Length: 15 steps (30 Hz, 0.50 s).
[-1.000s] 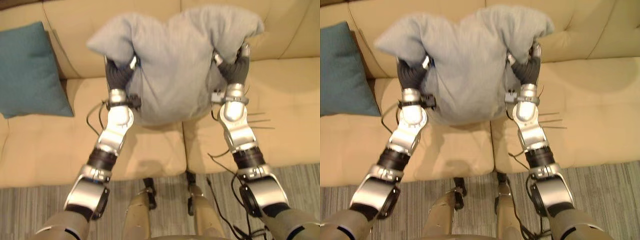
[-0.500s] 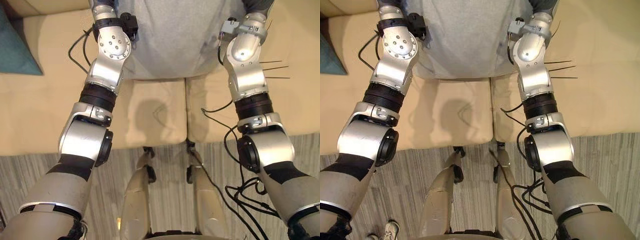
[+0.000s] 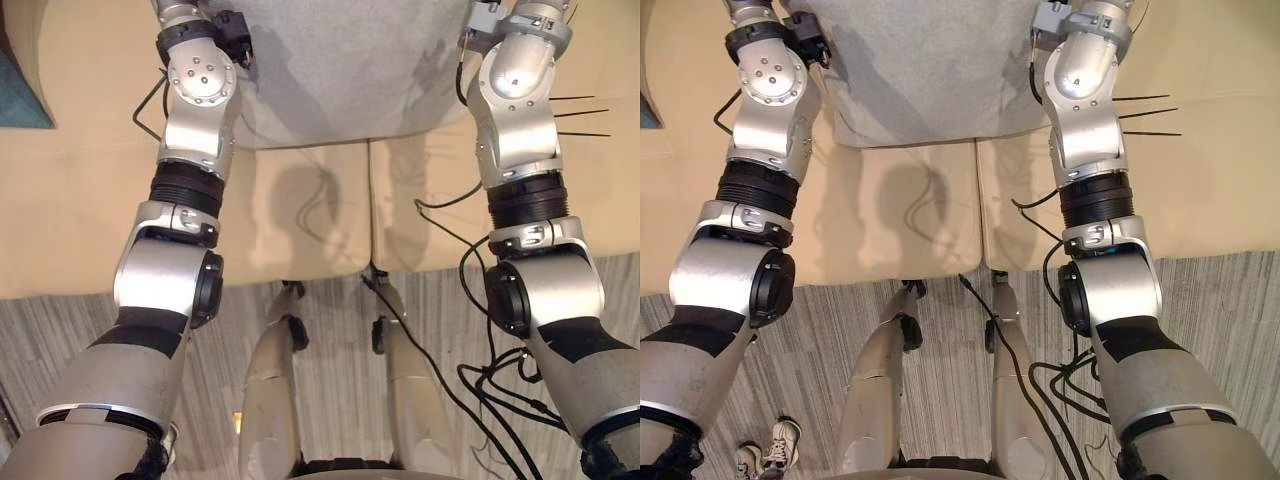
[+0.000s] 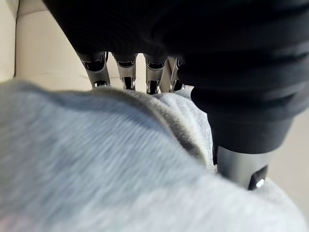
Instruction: Pick up cushions and gather them together orderly.
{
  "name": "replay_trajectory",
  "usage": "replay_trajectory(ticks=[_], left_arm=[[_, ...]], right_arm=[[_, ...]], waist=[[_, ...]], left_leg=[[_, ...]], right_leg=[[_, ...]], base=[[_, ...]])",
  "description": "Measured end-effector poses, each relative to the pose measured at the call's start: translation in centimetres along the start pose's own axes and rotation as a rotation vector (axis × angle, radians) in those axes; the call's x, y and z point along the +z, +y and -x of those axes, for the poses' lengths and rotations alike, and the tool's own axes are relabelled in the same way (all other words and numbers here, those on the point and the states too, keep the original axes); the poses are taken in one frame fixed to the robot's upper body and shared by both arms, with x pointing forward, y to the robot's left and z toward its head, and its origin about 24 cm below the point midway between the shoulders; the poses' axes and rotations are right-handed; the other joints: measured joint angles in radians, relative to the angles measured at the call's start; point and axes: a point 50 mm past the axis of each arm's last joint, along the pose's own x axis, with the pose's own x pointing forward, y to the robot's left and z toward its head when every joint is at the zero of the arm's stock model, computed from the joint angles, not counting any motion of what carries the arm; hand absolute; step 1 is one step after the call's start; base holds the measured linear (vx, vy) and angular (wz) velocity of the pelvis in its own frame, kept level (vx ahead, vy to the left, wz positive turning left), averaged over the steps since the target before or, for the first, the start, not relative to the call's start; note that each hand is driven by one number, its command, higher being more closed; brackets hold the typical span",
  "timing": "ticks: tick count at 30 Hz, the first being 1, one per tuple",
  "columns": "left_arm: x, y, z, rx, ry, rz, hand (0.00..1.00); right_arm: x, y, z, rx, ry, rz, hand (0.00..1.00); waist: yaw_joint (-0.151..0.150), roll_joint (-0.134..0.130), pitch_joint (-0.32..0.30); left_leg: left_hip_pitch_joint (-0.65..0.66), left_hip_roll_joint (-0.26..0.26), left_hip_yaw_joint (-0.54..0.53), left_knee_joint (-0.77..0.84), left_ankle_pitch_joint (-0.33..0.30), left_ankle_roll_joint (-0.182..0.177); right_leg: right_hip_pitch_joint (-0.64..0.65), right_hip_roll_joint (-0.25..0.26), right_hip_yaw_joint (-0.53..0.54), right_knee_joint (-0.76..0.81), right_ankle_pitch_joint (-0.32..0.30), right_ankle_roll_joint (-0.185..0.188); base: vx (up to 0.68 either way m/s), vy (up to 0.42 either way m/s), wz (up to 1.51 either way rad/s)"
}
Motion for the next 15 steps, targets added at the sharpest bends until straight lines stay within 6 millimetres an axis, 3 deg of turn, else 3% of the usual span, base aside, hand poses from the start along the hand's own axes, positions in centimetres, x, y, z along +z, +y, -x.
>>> replay_trajectory(ticks=[5, 10, 14, 15], left_arm=[[0.2, 3.8, -0.1, 0.01, -0.072, -0.048, 0.0], [-3.3, 8.6, 2.7, 0.073, 0.003, -0.036, 0.0], [-8.3, 11.4, 8.9, 0.017, 0.181, -0.097, 0.0], [-10.2, 11.9, 12.2, -0.014, 0.271, -0.106, 0.0]], right_arm=[[1.0, -3.6, -0.1, 0.032, -0.109, 0.003, 0.0], [-2.2, -7.5, 3.1, 0.051, -0.018, 0.024, 0.0], [-5.6, -9.5, 8.8, 0.178, 0.128, 0.072, 0.0], [-7.3, -10.3, 11.8, 0.23, 0.228, 0.092, 0.0]], waist=[[0.014, 0.0, 0.0], [0.013, 0.0, -0.002], [0.019, -0.002, -0.047], [0.02, -0.003, -0.052]], left_leg=[[0.0, 0.019, 0.002, 0.036, -0.009, 0.0], [0.062, 0.035, 0.0, 0.056, -0.034, 0.004], [0.089, 0.039, 0.0, 0.069, -0.054, 0.004], [0.108, 0.039, -0.002, 0.073, -0.058, 0.005]], right_leg=[[0.011, 0.012, -0.004, 0.012, -0.004, -0.001], [0.089, 0.018, -0.024, 0.02, -0.027, -0.012], [0.118, 0.019, -0.031, 0.029, -0.051, -0.015], [0.142, 0.018, -0.034, 0.031, -0.059, -0.012]], base=[[-0.04, -0.048, -0.03], [0.0, -0.053, 0.06], [0.05, -0.041, 0.04], [0.09, -0.04, 0.07]])
